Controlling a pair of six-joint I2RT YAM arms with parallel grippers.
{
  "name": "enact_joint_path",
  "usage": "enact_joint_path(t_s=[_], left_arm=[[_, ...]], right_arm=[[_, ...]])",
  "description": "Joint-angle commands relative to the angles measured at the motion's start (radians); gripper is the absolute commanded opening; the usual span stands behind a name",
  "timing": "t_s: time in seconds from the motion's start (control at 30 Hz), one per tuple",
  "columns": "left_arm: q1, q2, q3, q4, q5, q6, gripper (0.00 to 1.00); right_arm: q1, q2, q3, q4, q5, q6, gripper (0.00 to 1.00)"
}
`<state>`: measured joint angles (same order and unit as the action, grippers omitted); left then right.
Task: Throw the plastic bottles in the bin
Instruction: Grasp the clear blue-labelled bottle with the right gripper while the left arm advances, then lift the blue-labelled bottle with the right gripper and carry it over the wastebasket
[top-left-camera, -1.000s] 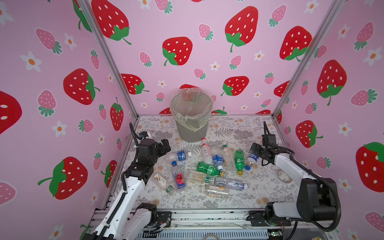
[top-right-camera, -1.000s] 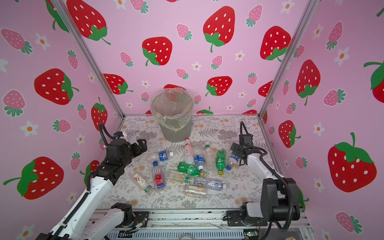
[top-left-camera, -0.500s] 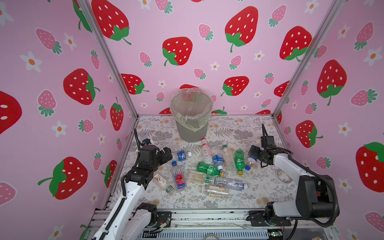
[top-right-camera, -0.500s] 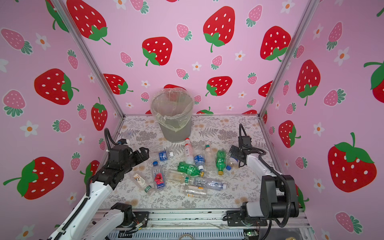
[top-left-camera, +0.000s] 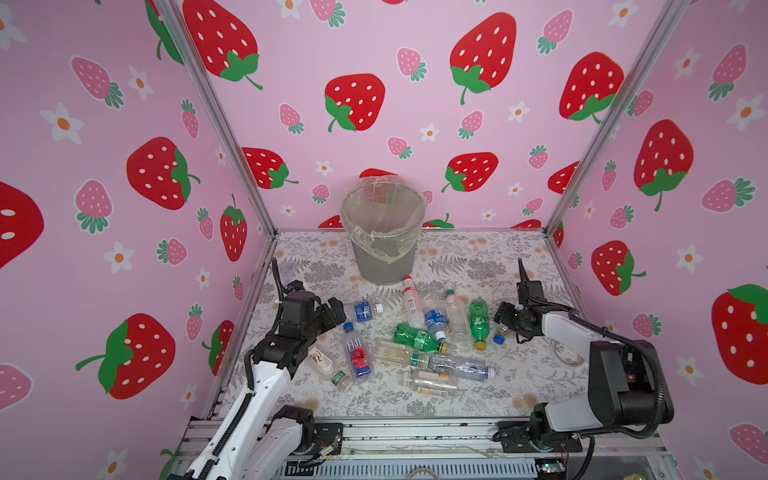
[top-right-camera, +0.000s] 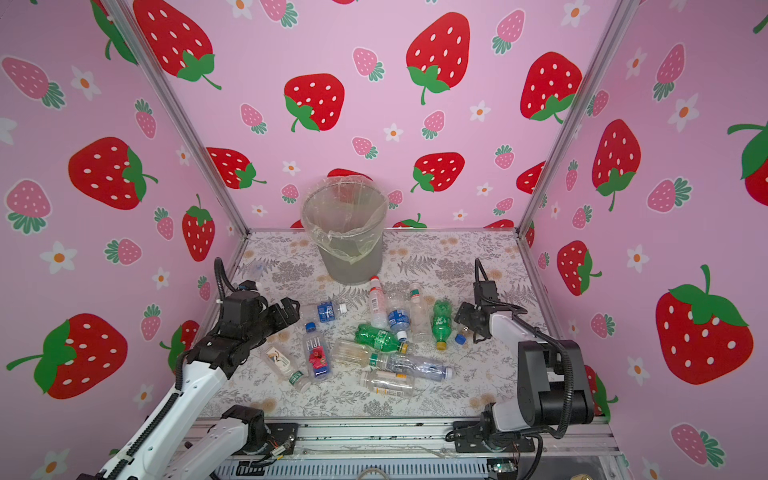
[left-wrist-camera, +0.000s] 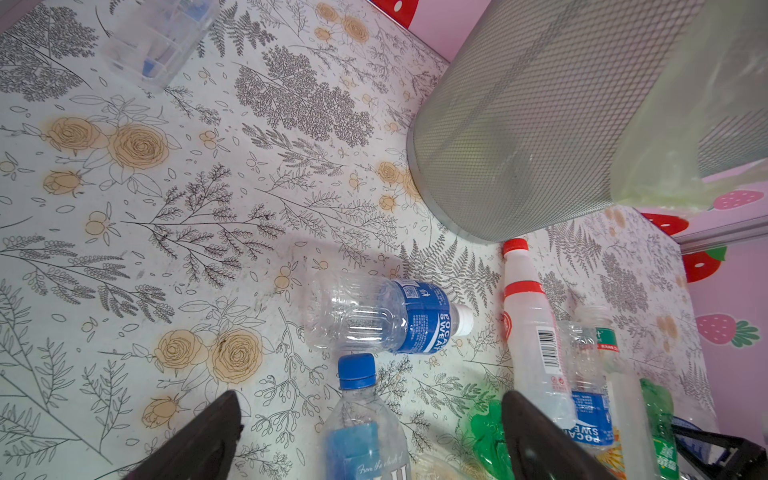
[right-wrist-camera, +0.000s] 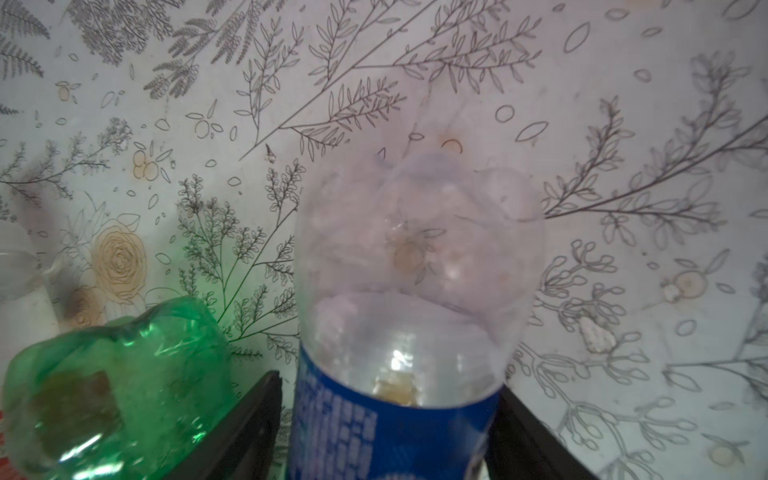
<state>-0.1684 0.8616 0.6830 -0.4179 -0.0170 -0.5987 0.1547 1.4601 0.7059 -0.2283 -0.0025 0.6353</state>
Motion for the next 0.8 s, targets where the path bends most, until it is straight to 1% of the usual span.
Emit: enact_joint_path(t_s=[0.0, 0.07, 0.17, 0.23, 0.27, 0.3, 0.53, 0.67, 0.77], left_arm=[[-0.006, 0.002, -0.005, -0.001, -0.003, -0.01, 0.99], [-0.005, 0.005, -0.01, 0.0, -0.004, -0.015, 0.99], [-0.009, 0.008, 0.003, -0.022, -0.032, -0.002, 0.99], [-0.006, 0.009, 0.018, -0.048, -0.065, 0.003, 0.99], [-0.007, 0.008, 0.024, -0.054, -0.07, 0.001, 0.99], [-0.007, 0.007, 0.028, -0.052, -0.062, 0.004, 0.99], [-0.006, 0.023, 0.06, -0.053, -0.04, 0.0, 0.99], [-0.006, 0.047, 0.098, -0.103, -0.081, 0.007, 0.99], [-0.006, 0.058, 0.114, -0.113, -0.081, 0.009, 0.99]], right_arm=[[0.004, 0.015, -0.009, 0.015, -0.011, 0.018, 0.7], [0.003, 0.019, -0.011, 0.019, -0.015, 0.018, 0.65], [0.004, 0.023, -0.012, 0.021, -0.018, 0.017, 0.61], [0.003, 0.023, -0.008, 0.015, -0.018, 0.011, 0.54], [0.005, 0.022, -0.007, 0.014, -0.019, 0.004, 0.52], [0.006, 0.021, -0.001, 0.011, -0.019, -0.003, 0.48], [0.008, -0.026, 0.051, -0.06, 0.033, -0.048, 0.47], [0.022, -0.065, 0.12, -0.121, 0.055, -0.07, 0.46], [0.057, -0.094, 0.176, -0.149, 0.07, -0.079, 0.46]])
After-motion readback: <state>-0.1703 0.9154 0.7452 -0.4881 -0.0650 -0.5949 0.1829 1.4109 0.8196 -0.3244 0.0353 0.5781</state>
